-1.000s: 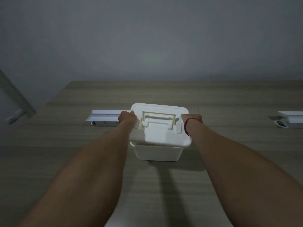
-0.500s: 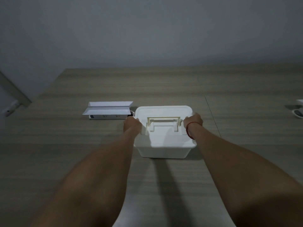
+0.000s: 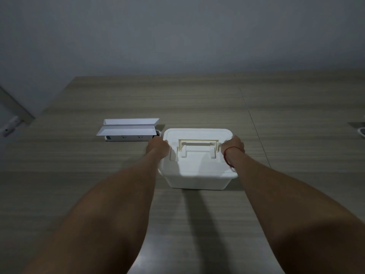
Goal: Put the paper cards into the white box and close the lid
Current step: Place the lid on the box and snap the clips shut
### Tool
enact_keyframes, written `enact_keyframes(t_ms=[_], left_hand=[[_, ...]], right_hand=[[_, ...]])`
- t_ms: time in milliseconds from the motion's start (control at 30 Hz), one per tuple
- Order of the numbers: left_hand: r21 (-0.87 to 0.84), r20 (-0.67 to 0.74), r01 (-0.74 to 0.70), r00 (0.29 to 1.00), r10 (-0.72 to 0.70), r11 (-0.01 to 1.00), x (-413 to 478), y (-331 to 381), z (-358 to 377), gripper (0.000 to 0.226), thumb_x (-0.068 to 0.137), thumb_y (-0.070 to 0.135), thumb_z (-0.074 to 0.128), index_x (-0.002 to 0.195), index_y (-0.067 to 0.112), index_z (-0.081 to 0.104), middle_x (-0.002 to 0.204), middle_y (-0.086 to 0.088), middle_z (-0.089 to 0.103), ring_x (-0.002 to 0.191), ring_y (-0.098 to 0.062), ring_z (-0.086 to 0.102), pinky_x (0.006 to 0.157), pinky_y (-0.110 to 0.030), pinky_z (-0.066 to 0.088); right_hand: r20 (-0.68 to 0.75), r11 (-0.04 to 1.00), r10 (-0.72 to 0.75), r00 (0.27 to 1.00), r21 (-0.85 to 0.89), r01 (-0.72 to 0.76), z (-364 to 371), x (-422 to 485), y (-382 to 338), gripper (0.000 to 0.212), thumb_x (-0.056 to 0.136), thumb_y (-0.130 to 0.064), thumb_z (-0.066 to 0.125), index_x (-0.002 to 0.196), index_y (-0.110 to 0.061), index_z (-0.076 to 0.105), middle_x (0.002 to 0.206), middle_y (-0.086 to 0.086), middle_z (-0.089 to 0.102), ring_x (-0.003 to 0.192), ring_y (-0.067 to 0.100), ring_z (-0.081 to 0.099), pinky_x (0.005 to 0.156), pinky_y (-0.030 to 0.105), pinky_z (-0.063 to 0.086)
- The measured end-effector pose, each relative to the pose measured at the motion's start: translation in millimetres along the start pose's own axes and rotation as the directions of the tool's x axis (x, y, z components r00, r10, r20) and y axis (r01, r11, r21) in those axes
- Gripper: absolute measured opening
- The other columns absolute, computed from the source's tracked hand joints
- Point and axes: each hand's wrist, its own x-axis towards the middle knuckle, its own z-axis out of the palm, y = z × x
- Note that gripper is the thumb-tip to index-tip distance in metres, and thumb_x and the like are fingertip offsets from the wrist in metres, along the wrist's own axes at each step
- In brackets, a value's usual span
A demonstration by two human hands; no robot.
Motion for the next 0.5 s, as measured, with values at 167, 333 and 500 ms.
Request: enact_keyframes(t_ms=[167, 333, 500], left_hand=[[-0.040, 0.031, 0.018, 0.999, -0.017, 0.999, -2.0, -4.2, -0.4, 0.044, 0.097, 0.026, 0.044, 0.128, -0.004, 0.049, 0.128, -0.023, 0.058, 0.112, -0.039, 0.061, 0.090, -0.042, 0.054], [-0.086, 0.032, 0.055, 0.998, -0.052, 0.995, -8.9, -5.9, 7.9, 0.050, 0.099, 0.030, 0.036, 0.132, -0.005, 0.049, 0.135, -0.024, 0.054, 0.123, -0.039, 0.053, 0.098, -0.040, 0.045], [-0.130, 0.072, 0.159, 0.986, -0.151, 0.979, -13.9, -10.6, 21.4, 0.070, 0.098, 0.049, 0.026, 0.139, -0.006, 0.042, 0.139, -0.025, 0.050, 0.125, -0.038, 0.051, 0.101, -0.040, 0.042]], right_hand=[[0.022, 0.997, -0.076, 0.997, 0.014, 0.076, -1.5, 5.4, 12.2, 0.044, 0.098, -0.026, 0.044, 0.141, -0.017, 0.042, 0.143, 0.014, 0.047, 0.131, 0.033, 0.045, 0.106, 0.038, 0.037], [0.023, 0.989, 0.030, 0.999, 0.147, -0.033, -2.6, 2.2, 16.6, 0.054, 0.093, -0.038, 0.051, 0.139, -0.010, 0.044, 0.141, 0.015, 0.050, 0.128, 0.035, 0.049, 0.105, 0.041, 0.039], [0.070, 0.977, 0.145, 0.987, 0.148, -0.154, -5.4, 6.4, 25.6, 0.073, 0.086, -0.055, 0.053, 0.135, -0.001, 0.047, 0.140, 0.018, 0.051, 0.126, 0.037, 0.052, 0.103, 0.041, 0.042]])
